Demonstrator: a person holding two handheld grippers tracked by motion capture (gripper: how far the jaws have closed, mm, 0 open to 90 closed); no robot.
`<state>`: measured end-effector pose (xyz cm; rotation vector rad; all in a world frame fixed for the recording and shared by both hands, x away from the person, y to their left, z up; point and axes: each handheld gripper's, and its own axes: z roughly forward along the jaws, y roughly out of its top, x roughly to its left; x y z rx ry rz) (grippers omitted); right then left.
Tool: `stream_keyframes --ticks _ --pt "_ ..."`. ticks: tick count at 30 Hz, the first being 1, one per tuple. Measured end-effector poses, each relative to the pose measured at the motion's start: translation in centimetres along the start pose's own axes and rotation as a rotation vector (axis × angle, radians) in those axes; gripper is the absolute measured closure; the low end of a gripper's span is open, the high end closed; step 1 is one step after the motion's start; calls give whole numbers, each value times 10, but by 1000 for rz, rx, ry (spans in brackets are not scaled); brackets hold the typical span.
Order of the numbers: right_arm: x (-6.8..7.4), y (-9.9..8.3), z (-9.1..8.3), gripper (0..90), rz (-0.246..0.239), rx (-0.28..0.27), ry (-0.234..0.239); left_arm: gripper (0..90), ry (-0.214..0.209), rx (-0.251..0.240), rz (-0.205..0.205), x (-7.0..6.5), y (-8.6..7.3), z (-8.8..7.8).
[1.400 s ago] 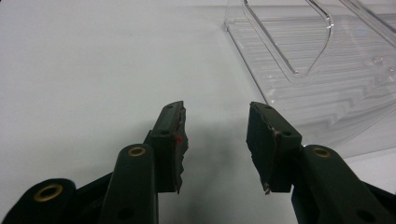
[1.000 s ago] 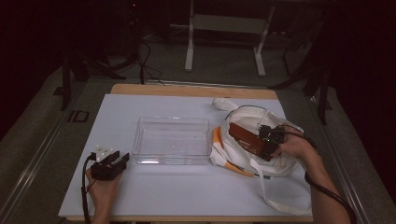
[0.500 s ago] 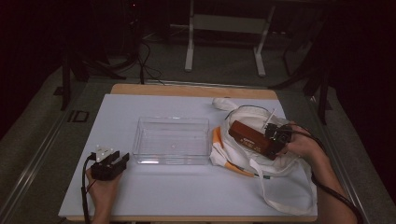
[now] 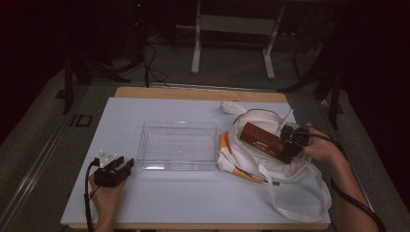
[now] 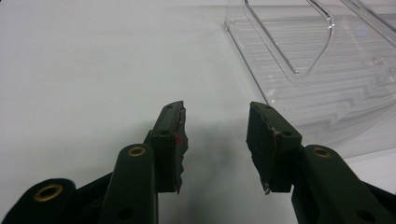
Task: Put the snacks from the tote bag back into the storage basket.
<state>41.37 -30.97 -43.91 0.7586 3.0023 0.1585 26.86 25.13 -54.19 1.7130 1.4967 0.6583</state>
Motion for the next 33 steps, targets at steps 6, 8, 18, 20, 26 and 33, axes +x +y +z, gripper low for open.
stream_keyframes --ticks 6,8,18,20,26,33 --pt "4 3 -8 438 -20 3 -10 572 0 0 0 0 0 0" --pt "4 3 -9 438 -25 1 -11 573 0 0 0 0 0 0" --pt "8 5 -24 438 -51 -22 -22 573 0 0 1 0 0 0" --pt "8 5 -25 438 -51 -22 -22 573 -1 0 0 0 0 0" --pt "9 4 -31 438 -65 -31 -18 573 -1 1 -1 0 0 0" --pt "10 4 -38 437 -88 -41 -21 573 -1 1 0 0 0 0"
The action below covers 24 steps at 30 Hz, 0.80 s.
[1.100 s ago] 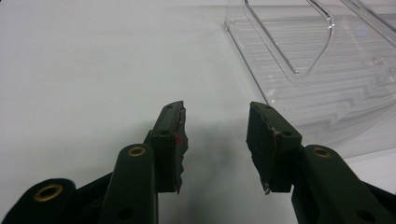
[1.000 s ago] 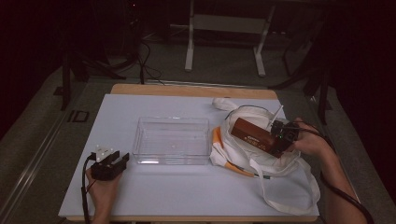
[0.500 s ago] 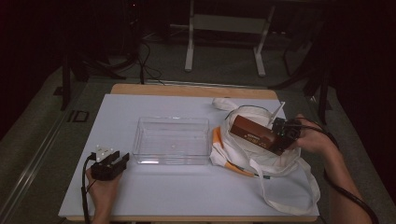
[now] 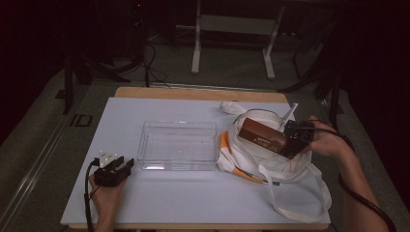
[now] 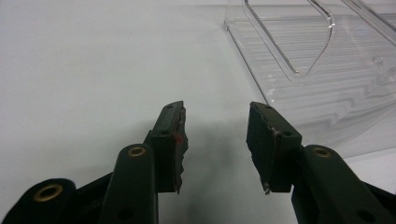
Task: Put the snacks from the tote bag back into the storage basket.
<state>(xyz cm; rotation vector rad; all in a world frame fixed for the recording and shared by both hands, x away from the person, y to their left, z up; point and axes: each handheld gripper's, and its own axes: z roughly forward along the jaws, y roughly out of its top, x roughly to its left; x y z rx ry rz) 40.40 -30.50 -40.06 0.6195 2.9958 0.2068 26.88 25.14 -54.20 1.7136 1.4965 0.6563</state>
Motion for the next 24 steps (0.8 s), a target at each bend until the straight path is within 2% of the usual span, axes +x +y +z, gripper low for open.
stream_keyframes --ticks 16,24 --pt "4 6 -20 436 -42 -11 -8 573 0 1 -1 0 0 0" --pt "4 10 -28 436 -44 -23 -10 573 0 1 0 0 0 0"
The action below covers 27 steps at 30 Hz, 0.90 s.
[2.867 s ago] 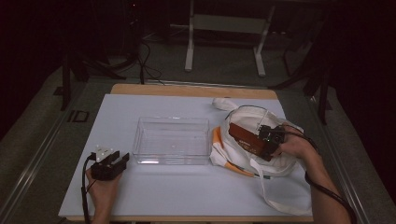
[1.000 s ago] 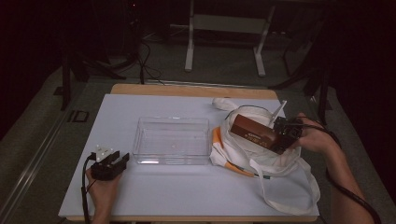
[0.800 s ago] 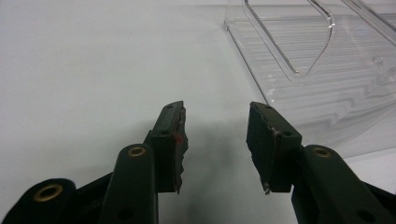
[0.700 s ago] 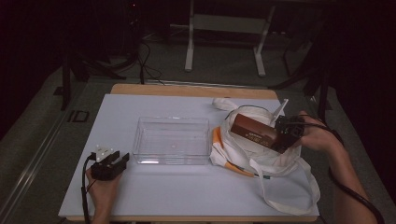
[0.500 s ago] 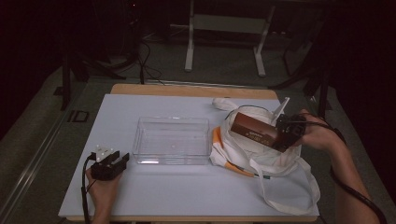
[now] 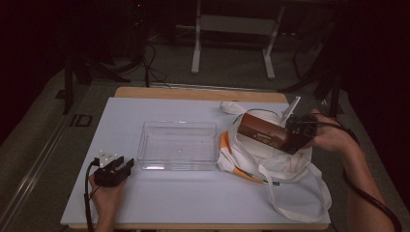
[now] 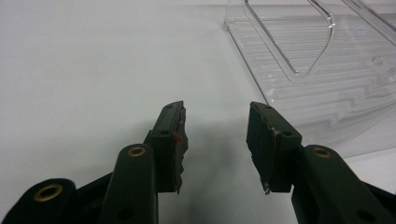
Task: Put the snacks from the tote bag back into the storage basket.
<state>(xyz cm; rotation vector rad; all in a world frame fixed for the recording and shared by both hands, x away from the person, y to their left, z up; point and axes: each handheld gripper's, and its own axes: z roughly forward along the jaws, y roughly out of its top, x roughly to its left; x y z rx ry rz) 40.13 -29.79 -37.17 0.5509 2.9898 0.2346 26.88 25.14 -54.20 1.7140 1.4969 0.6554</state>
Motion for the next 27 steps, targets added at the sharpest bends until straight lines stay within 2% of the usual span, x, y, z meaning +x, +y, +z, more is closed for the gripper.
stream_keyframes --ticks 7,16,27 --pt "2 5 -5 436 -10 -18 0 573 1 0 0 0 0 0" --pt "3 13 -6 436 -28 -14 2 573 -2 0 0 0 0 0" --pt "9 31 -8 436 -62 -36 10 572 -3 0 -1 0 0 0"
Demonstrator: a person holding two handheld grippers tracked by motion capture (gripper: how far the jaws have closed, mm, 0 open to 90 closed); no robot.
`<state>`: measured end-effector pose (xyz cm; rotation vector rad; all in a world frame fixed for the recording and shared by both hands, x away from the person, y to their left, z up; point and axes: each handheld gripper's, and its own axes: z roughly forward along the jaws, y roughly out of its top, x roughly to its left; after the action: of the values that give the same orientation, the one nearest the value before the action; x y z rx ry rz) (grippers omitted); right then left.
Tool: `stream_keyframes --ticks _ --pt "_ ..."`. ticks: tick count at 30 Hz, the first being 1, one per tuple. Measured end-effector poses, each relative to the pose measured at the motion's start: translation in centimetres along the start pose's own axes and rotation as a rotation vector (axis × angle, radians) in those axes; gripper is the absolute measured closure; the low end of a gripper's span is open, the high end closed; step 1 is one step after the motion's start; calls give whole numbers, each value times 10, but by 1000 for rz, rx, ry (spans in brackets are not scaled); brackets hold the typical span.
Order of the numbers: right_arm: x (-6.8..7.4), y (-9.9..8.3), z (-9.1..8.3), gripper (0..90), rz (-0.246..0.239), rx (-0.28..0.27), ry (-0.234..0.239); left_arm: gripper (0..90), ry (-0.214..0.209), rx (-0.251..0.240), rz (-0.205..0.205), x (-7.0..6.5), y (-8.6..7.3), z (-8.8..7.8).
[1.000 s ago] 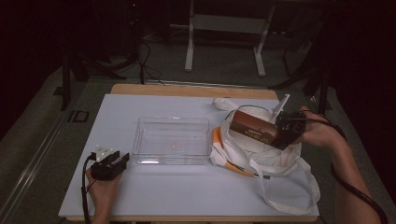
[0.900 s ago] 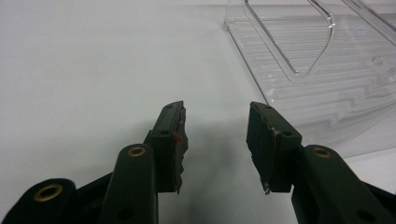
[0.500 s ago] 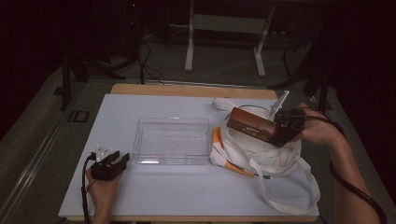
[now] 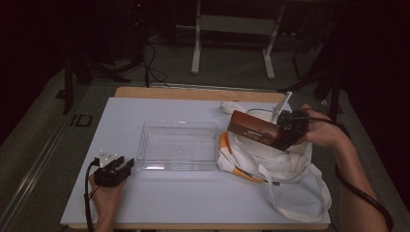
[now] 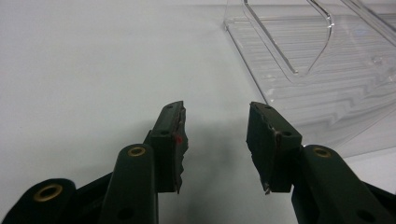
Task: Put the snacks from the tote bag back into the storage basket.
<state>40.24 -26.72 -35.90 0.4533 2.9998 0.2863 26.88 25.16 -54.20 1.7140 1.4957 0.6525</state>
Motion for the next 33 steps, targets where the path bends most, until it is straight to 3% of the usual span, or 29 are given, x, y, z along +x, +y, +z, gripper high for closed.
stream_keyframes --ticks 14,33 --pt "5 25 0 436 -49 -6 8 572 0 -1 -1 0 0 0" --pt "13 44 3 435 -98 4 16 572 -1 0 -2 0 0 0"
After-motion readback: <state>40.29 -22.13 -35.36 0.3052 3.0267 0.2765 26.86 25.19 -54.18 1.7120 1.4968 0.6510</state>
